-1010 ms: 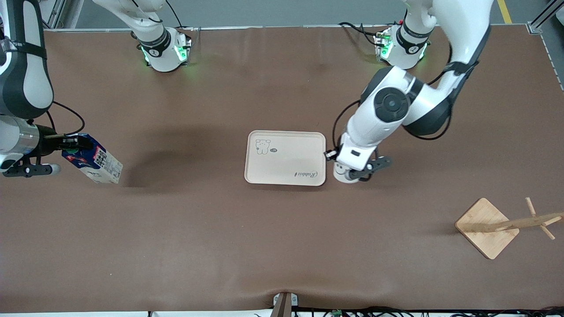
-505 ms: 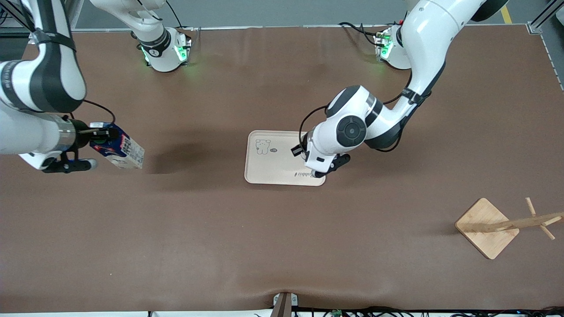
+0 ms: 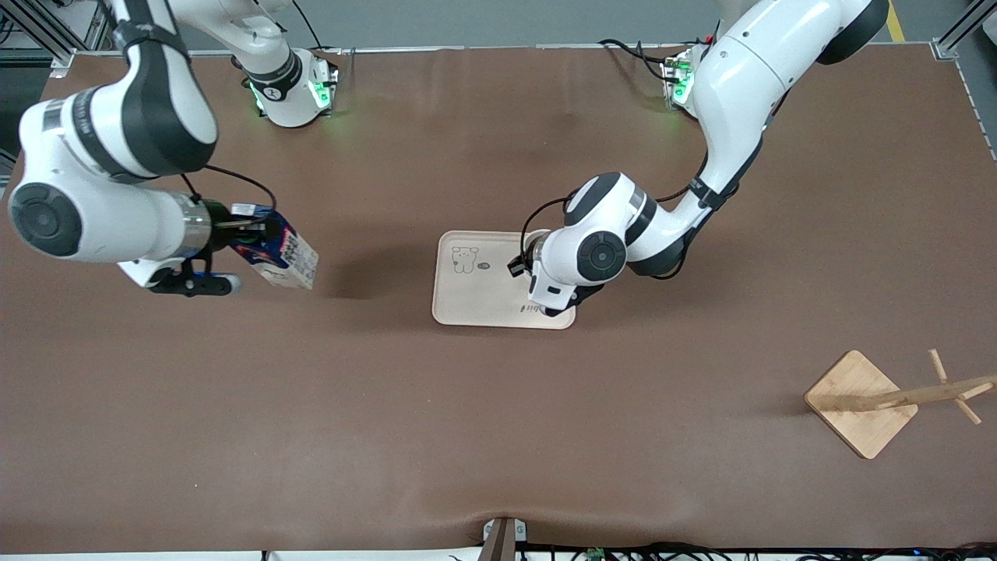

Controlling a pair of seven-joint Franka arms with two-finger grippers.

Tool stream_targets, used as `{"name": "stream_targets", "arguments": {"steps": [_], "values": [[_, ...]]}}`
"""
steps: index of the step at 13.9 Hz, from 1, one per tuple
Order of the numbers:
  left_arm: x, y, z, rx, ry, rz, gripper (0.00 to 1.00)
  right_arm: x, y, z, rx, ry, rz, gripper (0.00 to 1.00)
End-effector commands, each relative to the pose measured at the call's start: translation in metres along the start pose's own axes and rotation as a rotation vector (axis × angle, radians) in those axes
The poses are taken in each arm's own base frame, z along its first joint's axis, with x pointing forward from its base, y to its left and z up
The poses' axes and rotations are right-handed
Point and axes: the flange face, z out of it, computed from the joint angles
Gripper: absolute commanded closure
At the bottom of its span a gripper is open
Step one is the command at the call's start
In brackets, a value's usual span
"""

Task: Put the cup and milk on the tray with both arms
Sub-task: 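Lower the mug onto the tray while the right gripper carries the milk over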

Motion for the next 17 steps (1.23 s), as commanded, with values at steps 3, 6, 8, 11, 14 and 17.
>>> {"name": "stream_targets", "arguments": {"steps": [3, 6, 8, 11, 14, 17], "values": [[-0.002, 0.001, -0.008, 0.033, -0.015, -0.001, 0.0, -0.01, -0.113, 0.018, -0.026, -0.02, 0.099, 0.8], [0.002, 0.011, -0.049, 0.006, -0.004, 0.0, 0.0, -0.008, -0.157, 0.035, 0.021, -0.061, 0.149, 0.8], [-0.006, 0.013, -0.091, 0.004, 0.008, 0.01, 0.0, -0.009, -0.193, 0.05, 0.053, -0.065, 0.166, 0.8], [0.008, -0.015, -0.168, -0.021, 0.117, -0.01, 0.0, -0.014, -0.263, 0.088, 0.084, 0.024, 0.145, 0.78], [0.026, -0.048, -0.235, -0.035, 0.294, -0.033, 0.0, -0.008, -0.294, 0.115, 0.089, 0.047, 0.1, 0.78], [0.049, -0.087, -0.286, -0.026, 0.4, -0.021, 0.0, -0.001, -0.314, 0.141, 0.057, 0.043, 0.042, 0.78]]}}
